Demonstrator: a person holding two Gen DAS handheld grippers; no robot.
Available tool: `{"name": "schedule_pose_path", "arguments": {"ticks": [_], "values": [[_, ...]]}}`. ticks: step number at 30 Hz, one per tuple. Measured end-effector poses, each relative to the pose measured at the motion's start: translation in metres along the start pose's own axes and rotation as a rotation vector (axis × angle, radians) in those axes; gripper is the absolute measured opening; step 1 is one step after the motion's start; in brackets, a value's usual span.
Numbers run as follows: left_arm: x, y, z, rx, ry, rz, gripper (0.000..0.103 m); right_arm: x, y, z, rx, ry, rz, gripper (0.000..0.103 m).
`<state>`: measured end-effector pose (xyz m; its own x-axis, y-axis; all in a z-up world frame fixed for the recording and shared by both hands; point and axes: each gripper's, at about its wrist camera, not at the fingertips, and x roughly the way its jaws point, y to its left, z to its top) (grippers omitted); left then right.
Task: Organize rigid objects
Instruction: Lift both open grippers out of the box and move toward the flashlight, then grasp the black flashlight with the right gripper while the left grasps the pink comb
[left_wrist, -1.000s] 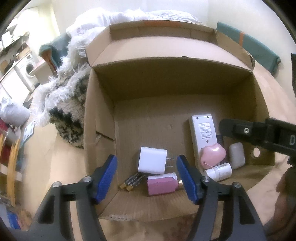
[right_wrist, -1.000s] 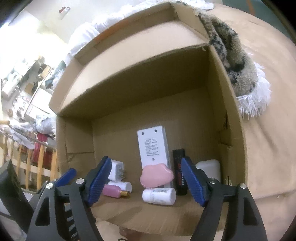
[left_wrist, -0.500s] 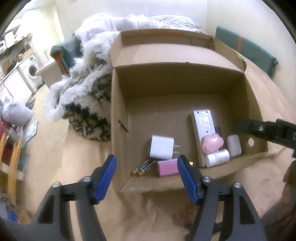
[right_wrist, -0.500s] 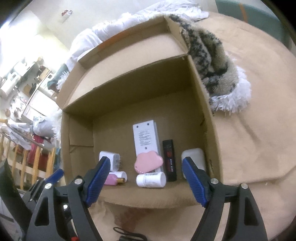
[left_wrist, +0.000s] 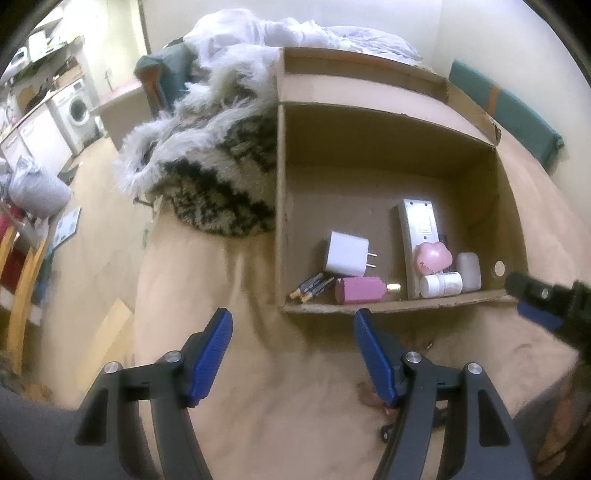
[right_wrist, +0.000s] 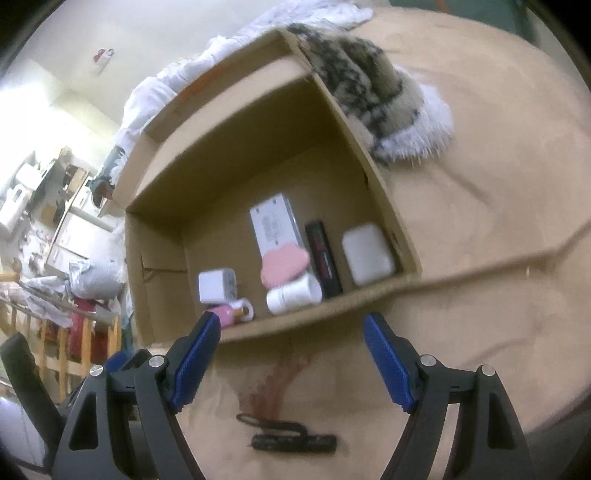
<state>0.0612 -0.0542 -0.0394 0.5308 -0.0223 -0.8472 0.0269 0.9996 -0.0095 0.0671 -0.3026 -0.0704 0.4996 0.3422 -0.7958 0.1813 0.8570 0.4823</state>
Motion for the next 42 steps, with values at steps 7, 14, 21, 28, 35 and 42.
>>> {"name": "schedule_pose_path", "arguments": {"ticks": [7,14,21,28,35,42], "values": [[-0.011,0.015,-0.011,-0.061,0.010,-0.019,0.065,0.005,0.006,-0.021,-0.007,0.028,-0.014,0.085],[-0.013,0.024,-0.019,-0.107,0.035,-0.007,0.065,0.012,0.011,-0.038,-0.020,0.062,-0.026,0.085],[-0.010,0.031,-0.021,-0.152,0.073,-0.017,0.065,0.030,0.004,-0.052,0.030,0.142,-0.034,0.085],[-0.005,0.039,-0.020,-0.210,0.108,-0.034,0.065,0.056,0.014,-0.069,-0.025,0.268,-0.105,0.085],[-0.008,0.035,-0.018,-0.214,0.112,-0.054,0.065,0.075,0.037,-0.104,-0.157,0.327,-0.210,0.103],[-0.008,0.030,-0.020,-0.184,0.111,-0.037,0.065,0.104,0.061,-0.116,-0.333,0.328,-0.355,0.103]]}}
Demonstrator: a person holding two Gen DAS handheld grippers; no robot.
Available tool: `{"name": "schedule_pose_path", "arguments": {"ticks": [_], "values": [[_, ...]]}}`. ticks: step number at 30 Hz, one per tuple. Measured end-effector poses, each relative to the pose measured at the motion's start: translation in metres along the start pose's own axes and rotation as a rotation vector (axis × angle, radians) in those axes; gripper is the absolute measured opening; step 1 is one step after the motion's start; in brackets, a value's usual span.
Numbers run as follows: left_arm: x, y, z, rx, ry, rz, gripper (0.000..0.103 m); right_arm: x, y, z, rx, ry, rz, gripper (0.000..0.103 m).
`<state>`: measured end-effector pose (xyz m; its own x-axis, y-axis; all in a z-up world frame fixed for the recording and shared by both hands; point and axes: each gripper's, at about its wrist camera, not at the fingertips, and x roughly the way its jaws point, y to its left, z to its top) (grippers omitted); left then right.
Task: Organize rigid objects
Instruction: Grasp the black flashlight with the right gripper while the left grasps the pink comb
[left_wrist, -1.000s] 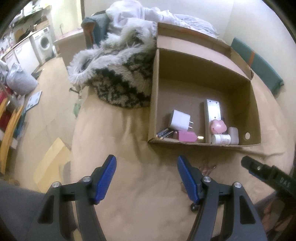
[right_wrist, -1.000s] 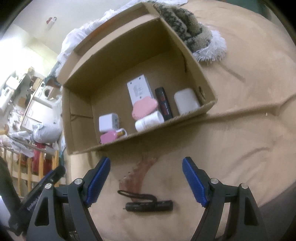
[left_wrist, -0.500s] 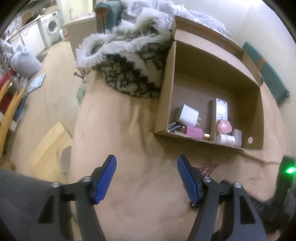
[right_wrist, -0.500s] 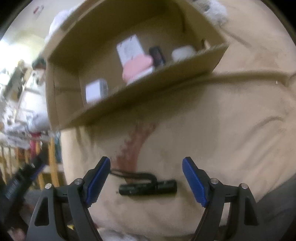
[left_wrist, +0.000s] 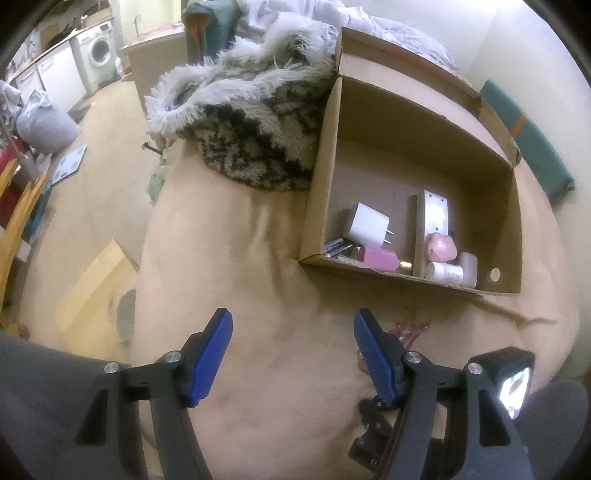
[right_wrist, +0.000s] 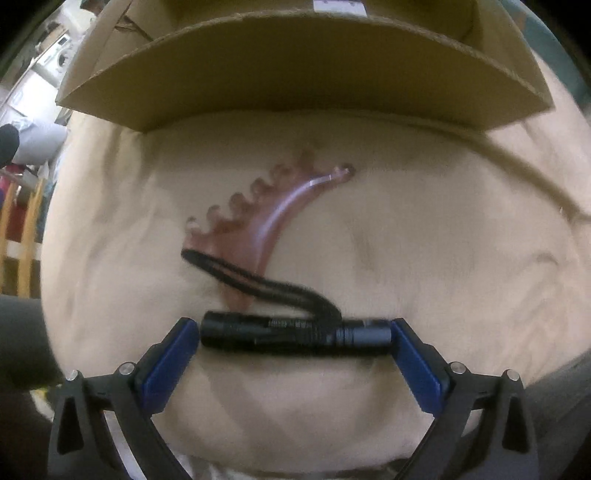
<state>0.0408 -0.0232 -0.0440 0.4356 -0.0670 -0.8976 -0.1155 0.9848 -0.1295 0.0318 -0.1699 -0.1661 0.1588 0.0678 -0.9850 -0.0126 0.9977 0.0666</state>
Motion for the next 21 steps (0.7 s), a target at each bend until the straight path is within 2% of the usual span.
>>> {"name": "schedule_pose_path", "arguments": {"ticks": [2,3,11,15,21], "values": [[0.000,0.002,0.000,-0.002,-0.001,0.005,0.065,-0.001,0.001,0.002,-0.003,-0.009,-0.001,0.101],[0.001,0.003,0.000,-0.005,-0.001,0.008,0.065,-0.003,0.001,0.002,-0.010,-0.015,-0.004,0.093],[0.008,0.005,-0.001,-0.011,0.016,0.030,0.065,-0.033,-0.009,0.004,0.033,-0.066,0.075,0.093],[0.012,0.006,-0.001,-0.010,0.021,0.039,0.065,-0.074,-0.021,0.011,0.042,-0.168,0.115,0.093],[0.017,0.001,-0.003,0.014,0.030,0.052,0.065,-0.146,-0.044,0.032,0.020,-0.397,0.169,0.093]]}}
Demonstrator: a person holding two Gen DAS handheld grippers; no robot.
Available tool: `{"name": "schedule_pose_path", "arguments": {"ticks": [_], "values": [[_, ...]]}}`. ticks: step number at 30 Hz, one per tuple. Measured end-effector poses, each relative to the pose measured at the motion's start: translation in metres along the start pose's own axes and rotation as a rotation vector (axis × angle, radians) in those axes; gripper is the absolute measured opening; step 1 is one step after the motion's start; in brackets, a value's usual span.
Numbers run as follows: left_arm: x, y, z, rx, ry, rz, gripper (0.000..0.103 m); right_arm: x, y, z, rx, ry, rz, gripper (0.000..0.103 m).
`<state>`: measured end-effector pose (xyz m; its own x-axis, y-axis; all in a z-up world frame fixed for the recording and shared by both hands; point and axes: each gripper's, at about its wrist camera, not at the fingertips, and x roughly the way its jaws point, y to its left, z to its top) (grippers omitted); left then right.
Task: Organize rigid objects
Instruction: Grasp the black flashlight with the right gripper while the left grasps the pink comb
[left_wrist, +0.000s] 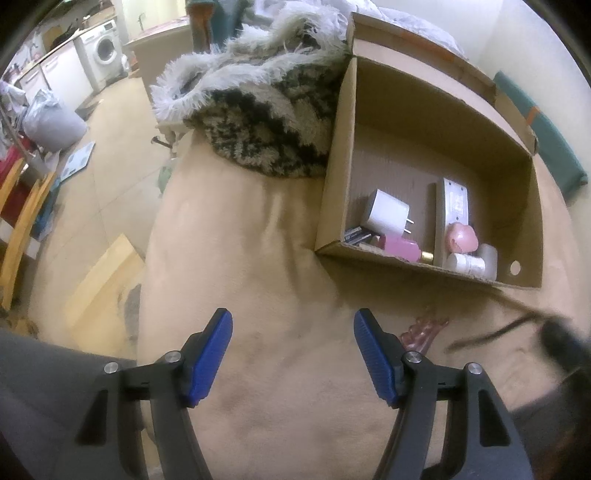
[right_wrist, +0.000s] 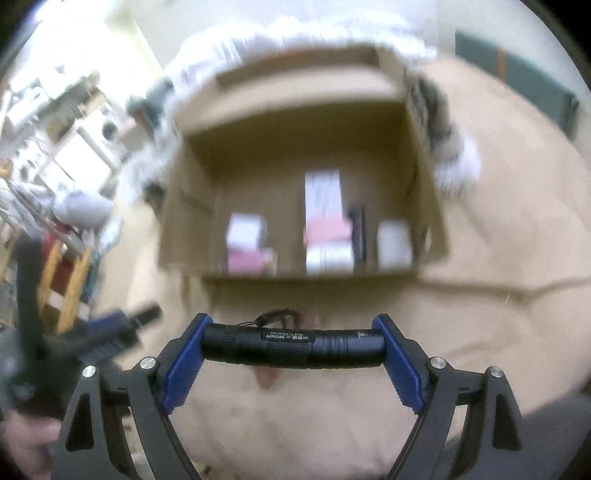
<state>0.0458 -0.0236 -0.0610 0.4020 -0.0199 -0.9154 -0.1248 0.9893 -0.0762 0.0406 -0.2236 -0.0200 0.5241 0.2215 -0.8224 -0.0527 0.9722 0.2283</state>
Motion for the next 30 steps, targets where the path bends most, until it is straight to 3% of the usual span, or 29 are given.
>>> {"name": "schedule_pose_path", "arguments": {"ticks": [8,10,18,23,30], "values": [[0.008,-0.009,-0.005,0.061,-0.005,0.042,0.065,-0.024,-0.028,0.032,-0.022,-0.187,0.031,0.093],[0.009,-0.012,-0.007,0.086,-0.008,0.044,0.065,-0.025,-0.039,0.028,-0.028,-0.192,0.022,0.093],[0.027,-0.047,-0.016,0.235,0.068,-0.073,0.065,-0.026,-0.046,0.029,0.047,-0.221,0.094,0.093],[0.053,-0.080,-0.019,0.362,0.162,-0.084,0.065,-0.018,-0.056,0.033,0.099,-0.198,0.124,0.093],[0.087,-0.116,-0.020,0.466,0.245,-0.082,0.065,-0.010,-0.075,0.035,0.193,-0.157,0.193,0.093]]}}
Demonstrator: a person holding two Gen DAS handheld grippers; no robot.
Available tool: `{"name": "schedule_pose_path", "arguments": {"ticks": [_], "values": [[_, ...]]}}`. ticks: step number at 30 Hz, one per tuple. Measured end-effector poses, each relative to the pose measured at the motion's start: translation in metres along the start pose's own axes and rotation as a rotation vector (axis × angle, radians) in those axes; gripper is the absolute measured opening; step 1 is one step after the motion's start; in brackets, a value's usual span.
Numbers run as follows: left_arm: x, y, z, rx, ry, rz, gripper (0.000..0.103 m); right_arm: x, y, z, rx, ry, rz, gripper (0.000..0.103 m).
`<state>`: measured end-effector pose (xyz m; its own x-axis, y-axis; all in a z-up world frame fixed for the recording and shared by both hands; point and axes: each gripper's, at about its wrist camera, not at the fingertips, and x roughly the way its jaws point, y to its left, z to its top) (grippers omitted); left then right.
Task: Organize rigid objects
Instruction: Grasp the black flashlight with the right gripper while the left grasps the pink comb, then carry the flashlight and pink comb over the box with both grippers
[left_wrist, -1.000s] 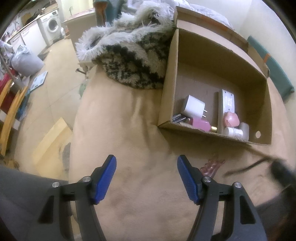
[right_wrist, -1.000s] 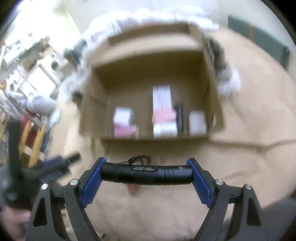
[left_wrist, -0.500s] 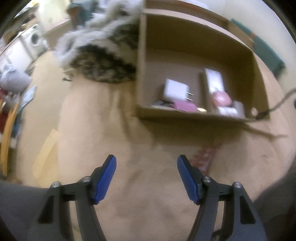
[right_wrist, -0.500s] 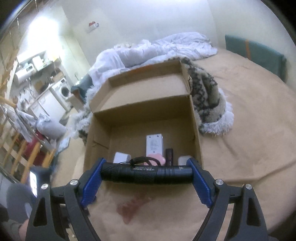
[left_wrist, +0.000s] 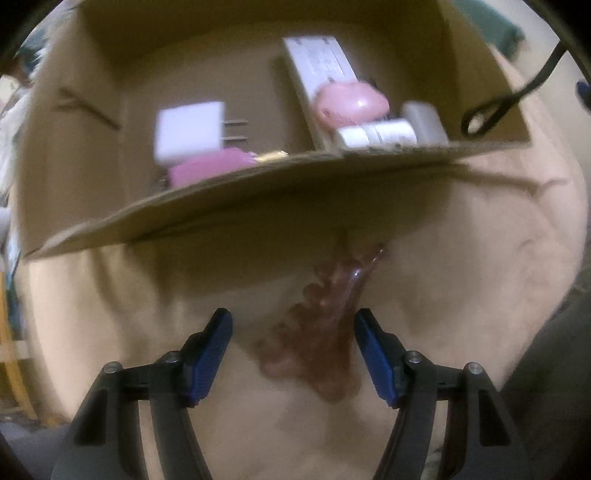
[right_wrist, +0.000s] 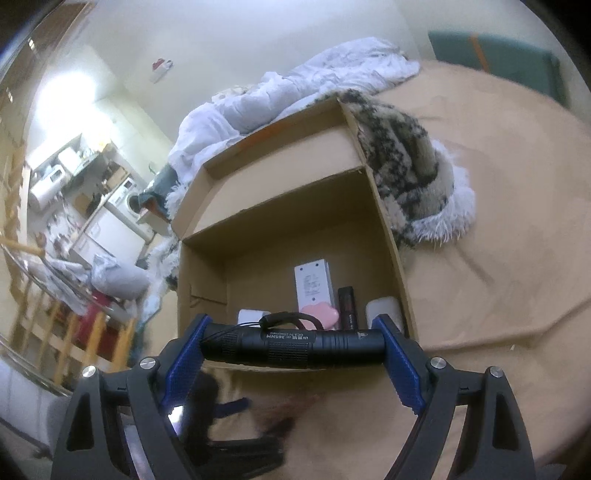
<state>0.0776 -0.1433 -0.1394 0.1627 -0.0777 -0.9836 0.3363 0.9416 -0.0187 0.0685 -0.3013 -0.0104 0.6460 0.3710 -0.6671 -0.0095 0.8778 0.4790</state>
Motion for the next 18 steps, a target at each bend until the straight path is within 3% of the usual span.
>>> {"name": "schedule_pose_path", "arguments": {"ticks": [3,7,9,10,15,18], "values": [[0.010,-0.011,0.006,0.064,0.015,0.055,0.065,0.002,-0.006,0.001,0.033,0.013,0.022,0.093],[0.013,-0.013,0.016,0.085,0.012,0.057,0.063,0.007,-0.007,0.001,0.049,0.033,0.036,0.093],[0.012,-0.014,0.018,0.098,0.014,0.040,0.044,0.009,-0.006,0.001,0.047,0.038,0.039,0.093],[0.010,-0.016,0.019,0.117,0.008,0.040,0.027,0.009,-0.005,0.001,0.047,0.042,0.040,0.093],[0.006,-0.013,0.021,0.103,0.007,0.035,0.027,0.011,-0.006,0.001,0.047,0.051,0.038,0.093],[-0.001,0.002,0.023,0.046,-0.002,0.017,0.027,0.012,-0.006,0.001,0.047,0.055,0.034,0.093]]}}
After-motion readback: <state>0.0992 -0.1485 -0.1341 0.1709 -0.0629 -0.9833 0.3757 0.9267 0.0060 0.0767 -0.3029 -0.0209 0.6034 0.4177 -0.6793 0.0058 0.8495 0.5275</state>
